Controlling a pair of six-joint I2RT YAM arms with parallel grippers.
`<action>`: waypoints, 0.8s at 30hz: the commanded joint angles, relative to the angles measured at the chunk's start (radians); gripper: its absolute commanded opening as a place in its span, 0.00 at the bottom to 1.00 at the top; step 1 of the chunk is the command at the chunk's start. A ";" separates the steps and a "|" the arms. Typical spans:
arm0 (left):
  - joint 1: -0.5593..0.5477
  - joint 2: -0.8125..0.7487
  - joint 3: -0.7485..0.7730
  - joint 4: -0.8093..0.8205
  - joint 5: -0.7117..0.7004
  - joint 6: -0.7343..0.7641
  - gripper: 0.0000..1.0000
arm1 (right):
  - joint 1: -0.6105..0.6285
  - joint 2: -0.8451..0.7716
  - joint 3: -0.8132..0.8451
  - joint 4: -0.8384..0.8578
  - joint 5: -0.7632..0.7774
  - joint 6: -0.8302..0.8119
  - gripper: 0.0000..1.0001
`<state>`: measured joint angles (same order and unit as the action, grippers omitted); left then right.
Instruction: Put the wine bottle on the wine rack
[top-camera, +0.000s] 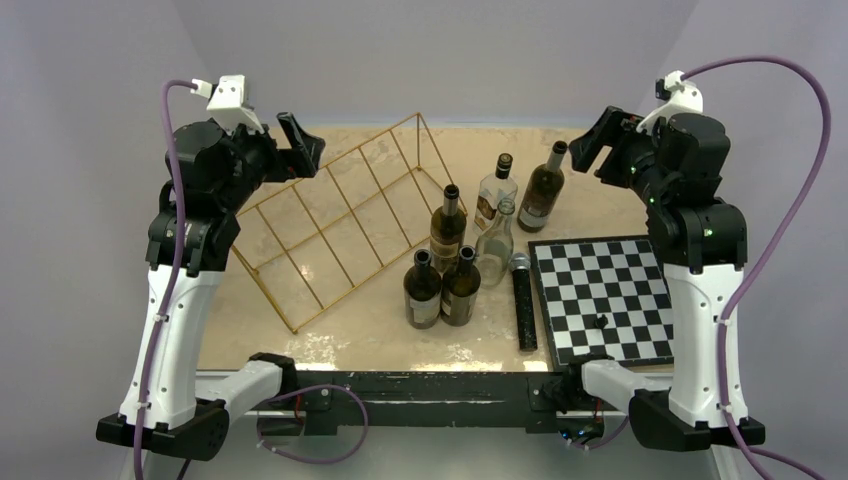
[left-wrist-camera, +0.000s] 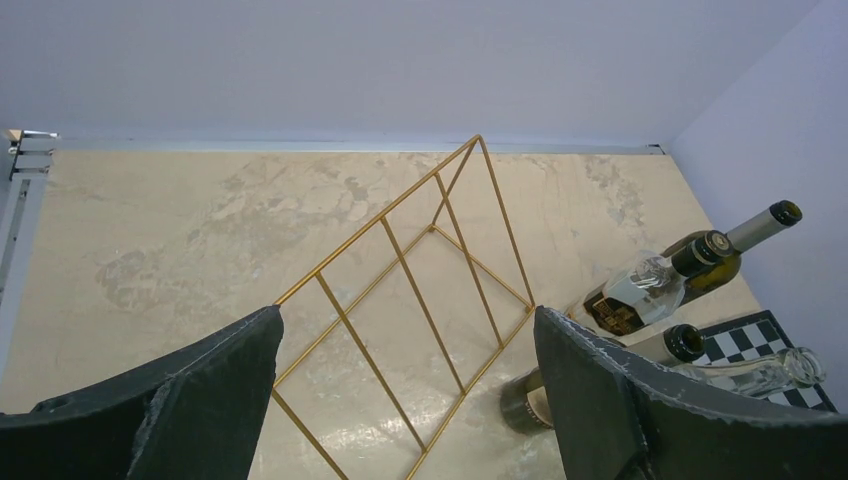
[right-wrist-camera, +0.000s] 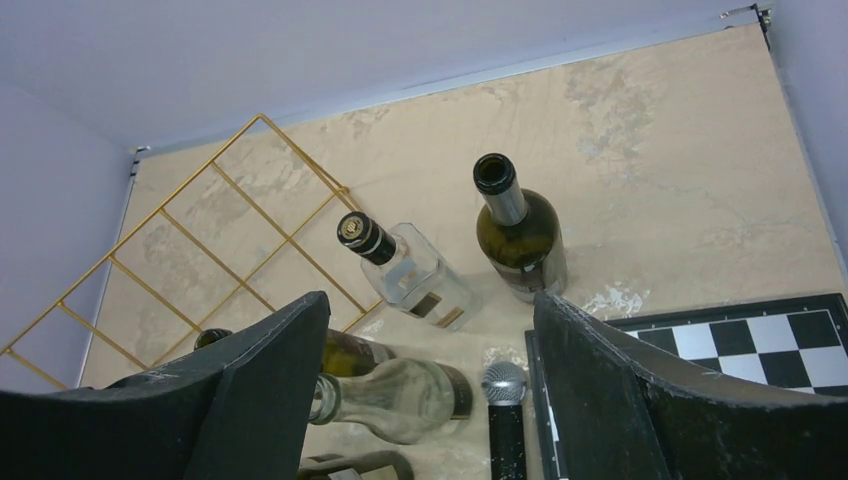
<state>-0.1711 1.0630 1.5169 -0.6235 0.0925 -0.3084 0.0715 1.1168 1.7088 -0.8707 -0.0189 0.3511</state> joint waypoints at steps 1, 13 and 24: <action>0.002 -0.023 0.007 0.013 0.011 -0.019 0.99 | -0.001 -0.023 -0.011 0.014 -0.013 0.016 0.79; 0.002 -0.086 -0.087 0.053 0.588 0.073 0.99 | 0.000 -0.008 -0.008 0.031 -0.184 0.008 0.97; -0.179 -0.149 -0.237 0.063 0.839 0.136 0.99 | 0.001 0.028 -0.011 0.196 -0.532 0.035 0.99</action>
<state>-0.2520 0.9524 1.3334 -0.6033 0.8406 -0.2234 0.0715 1.1267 1.6936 -0.7868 -0.4149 0.3534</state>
